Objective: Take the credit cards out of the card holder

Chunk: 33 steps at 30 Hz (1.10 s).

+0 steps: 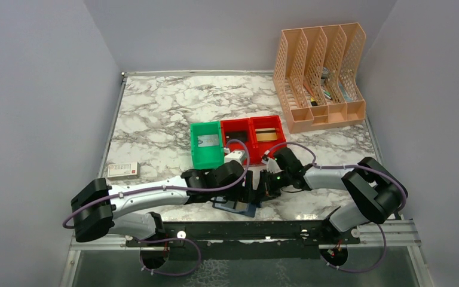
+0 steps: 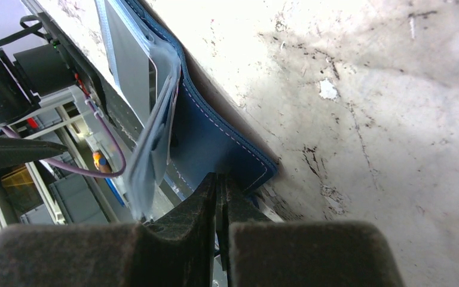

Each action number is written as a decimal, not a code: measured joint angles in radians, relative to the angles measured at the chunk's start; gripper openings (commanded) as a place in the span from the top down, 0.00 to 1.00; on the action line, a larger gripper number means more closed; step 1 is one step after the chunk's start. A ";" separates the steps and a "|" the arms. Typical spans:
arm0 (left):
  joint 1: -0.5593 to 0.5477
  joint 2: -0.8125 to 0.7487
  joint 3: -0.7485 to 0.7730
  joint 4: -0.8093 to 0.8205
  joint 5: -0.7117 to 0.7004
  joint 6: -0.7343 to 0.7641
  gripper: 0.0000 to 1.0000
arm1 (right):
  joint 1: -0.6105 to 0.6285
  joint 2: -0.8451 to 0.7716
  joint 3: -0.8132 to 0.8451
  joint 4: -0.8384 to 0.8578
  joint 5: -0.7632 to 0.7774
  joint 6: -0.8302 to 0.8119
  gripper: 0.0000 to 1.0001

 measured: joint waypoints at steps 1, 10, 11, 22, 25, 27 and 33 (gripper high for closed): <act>0.000 -0.007 0.000 -0.002 -0.002 0.000 0.26 | 0.000 0.000 0.000 0.000 0.000 0.000 0.93; 0.000 0.018 0.000 0.040 0.018 0.000 0.29 | 0.002 -0.026 0.001 -0.004 0.037 -0.002 0.90; 0.000 0.026 0.000 0.044 0.018 0.000 0.30 | 0.002 -0.039 0.002 -0.011 0.056 -0.004 0.89; 0.000 0.049 -0.037 0.068 -0.035 -0.024 0.41 | -0.001 -0.274 0.070 -0.235 0.276 -0.049 0.74; 0.000 0.048 -0.056 0.079 -0.048 -0.034 0.44 | -0.001 -0.330 0.069 -0.255 0.269 -0.049 0.73; 0.000 0.043 -0.073 0.093 -0.051 -0.042 0.44 | -0.001 -0.356 0.063 -0.239 0.239 -0.045 0.73; 0.007 0.027 -0.126 0.146 -0.050 -0.061 0.45 | -0.001 -0.334 0.026 -0.156 0.133 -0.033 0.77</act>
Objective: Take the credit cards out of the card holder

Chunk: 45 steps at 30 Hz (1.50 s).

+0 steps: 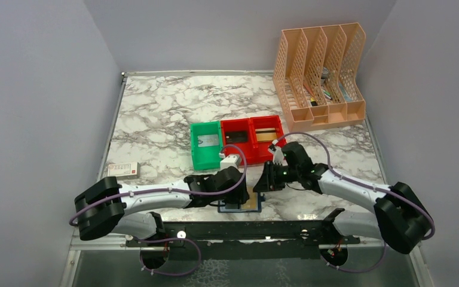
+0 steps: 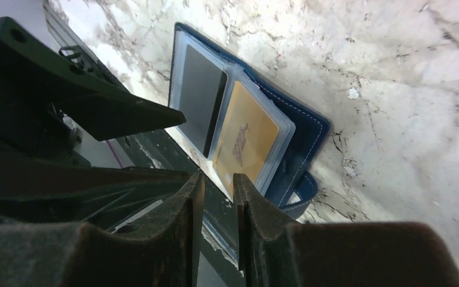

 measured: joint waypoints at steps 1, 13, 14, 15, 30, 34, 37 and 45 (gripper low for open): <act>0.003 0.000 -0.006 0.011 0.000 -0.001 0.45 | 0.000 0.032 0.000 0.015 -0.021 0.000 0.78; 0.058 0.030 -0.055 0.167 0.098 -0.010 0.46 | -0.006 0.225 -0.079 0.121 -0.050 0.053 0.91; 0.062 0.037 -0.055 0.171 0.104 -0.011 0.47 | -0.006 0.226 -0.086 0.136 -0.050 0.065 0.91; 0.065 0.041 -0.055 0.172 0.106 -0.011 0.47 | -0.006 0.226 -0.092 0.146 -0.050 0.075 0.91; 0.088 0.098 -0.098 0.215 0.120 -0.035 0.54 | -0.007 0.288 -0.101 0.245 -0.091 0.109 0.91; 0.093 0.095 -0.111 0.234 0.122 -0.044 0.58 | -0.006 0.275 -0.090 0.223 -0.088 0.103 0.90; 0.102 0.084 -0.135 0.260 0.128 -0.054 0.61 | -0.003 0.265 -0.074 0.190 -0.070 0.091 0.86; 0.121 0.050 -0.204 0.343 0.138 -0.093 0.62 | 0.002 0.170 -0.037 0.059 0.012 0.045 0.77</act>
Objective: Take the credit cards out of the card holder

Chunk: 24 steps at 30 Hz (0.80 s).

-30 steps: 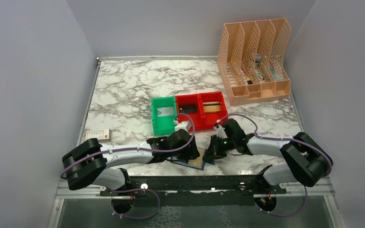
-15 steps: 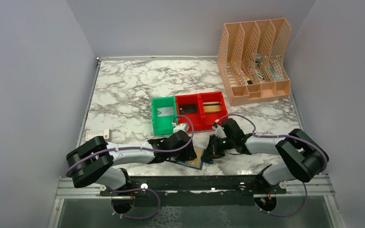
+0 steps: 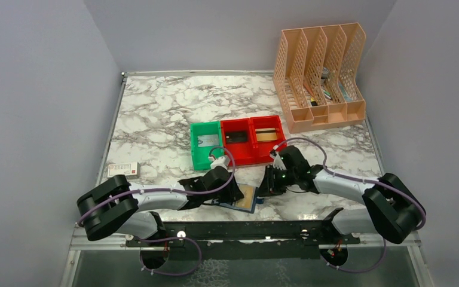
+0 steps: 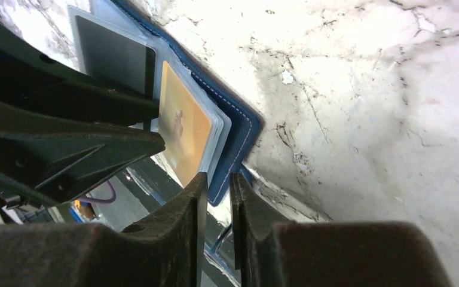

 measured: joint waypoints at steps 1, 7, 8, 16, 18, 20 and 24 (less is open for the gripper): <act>0.001 -0.007 -0.008 0.007 0.000 -0.005 0.62 | 0.000 -0.021 0.001 -0.015 0.006 -0.001 0.76; 0.005 -0.027 -0.024 0.015 0.000 -0.022 0.63 | -0.001 -0.092 0.004 -0.039 0.015 -0.006 0.77; 0.005 -0.028 -0.025 0.016 0.000 -0.023 0.63 | -0.001 -0.092 0.004 -0.030 0.002 -0.006 0.78; 0.005 -0.037 -0.029 0.024 0.000 -0.031 0.66 | 0.028 0.013 0.013 0.079 -0.087 -0.018 0.89; 0.006 -0.037 -0.034 0.034 0.001 -0.035 0.66 | 0.040 0.076 0.026 0.081 -0.084 -0.024 0.90; 0.006 -0.038 -0.040 0.045 0.001 -0.037 0.66 | 0.045 0.121 0.027 0.079 -0.070 -0.022 0.91; 0.010 -0.039 -0.051 0.060 0.007 -0.042 0.66 | 0.045 0.146 0.027 0.090 -0.081 -0.015 0.93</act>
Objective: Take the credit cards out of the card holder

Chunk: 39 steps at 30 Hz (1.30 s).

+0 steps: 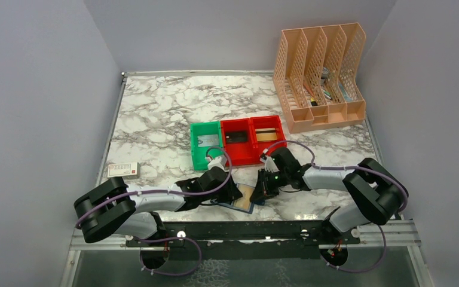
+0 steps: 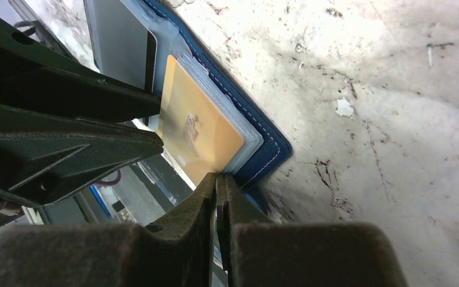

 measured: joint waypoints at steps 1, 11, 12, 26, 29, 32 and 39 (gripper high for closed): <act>0.002 0.000 0.000 -0.002 0.001 0.000 0.66 | 0.000 0.007 0.000 0.006 -0.002 0.004 0.93; 0.016 -0.023 -0.015 -0.016 -0.001 0.000 0.82 | 0.000 0.050 0.002 0.039 -0.013 0.049 0.96; 0.018 -0.029 -0.026 -0.008 0.001 -0.003 0.85 | 0.000 0.054 0.002 0.045 -0.016 0.050 0.96; 0.059 -0.012 -0.056 0.048 0.077 0.025 0.88 | 0.000 0.065 0.013 0.042 -0.023 0.052 0.96; 0.064 0.001 -0.053 0.054 0.090 0.036 1.00 | 0.000 0.066 0.016 0.037 -0.023 0.052 0.96; 0.069 0.010 -0.045 0.049 0.101 0.053 1.00 | 0.000 0.066 0.019 0.030 -0.023 0.051 0.96; 0.073 -0.005 -0.045 0.037 0.101 0.056 1.00 | 0.000 0.066 0.033 0.002 -0.016 0.048 0.96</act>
